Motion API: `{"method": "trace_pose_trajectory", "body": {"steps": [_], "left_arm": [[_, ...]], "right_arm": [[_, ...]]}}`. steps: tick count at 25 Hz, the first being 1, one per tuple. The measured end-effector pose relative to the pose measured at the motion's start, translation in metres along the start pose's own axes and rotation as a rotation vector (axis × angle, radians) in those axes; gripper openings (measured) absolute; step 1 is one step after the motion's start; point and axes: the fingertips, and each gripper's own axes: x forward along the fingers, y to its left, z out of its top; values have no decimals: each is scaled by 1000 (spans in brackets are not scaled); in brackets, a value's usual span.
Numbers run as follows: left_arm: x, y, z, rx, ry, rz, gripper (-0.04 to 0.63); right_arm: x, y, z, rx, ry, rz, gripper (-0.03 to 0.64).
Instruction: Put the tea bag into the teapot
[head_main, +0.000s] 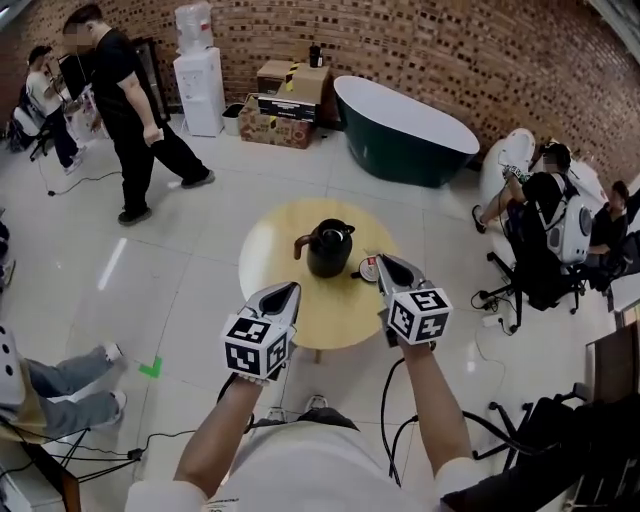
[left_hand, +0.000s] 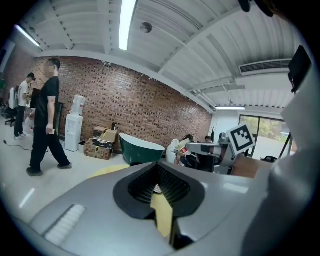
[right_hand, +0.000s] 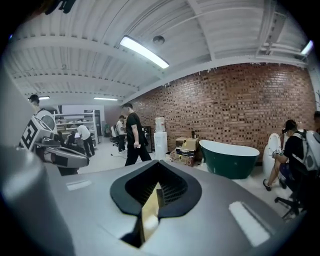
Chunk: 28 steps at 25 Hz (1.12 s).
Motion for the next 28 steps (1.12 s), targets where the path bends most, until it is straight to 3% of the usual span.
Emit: {"method": "trace_pose_trajectory", "body": {"steps": [14, 20, 28], "left_arm": [[33, 20, 22, -64, 52, 39, 12], [42, 20, 7, -111, 75, 40, 12], [43, 32, -16, -184, 94, 56, 12]], "right_arm": [[96, -15, 21, -157, 202, 93, 3], [127, -21, -6, -274, 342, 129, 3], [169, -30, -50, -343, 480, 145, 3]]}}
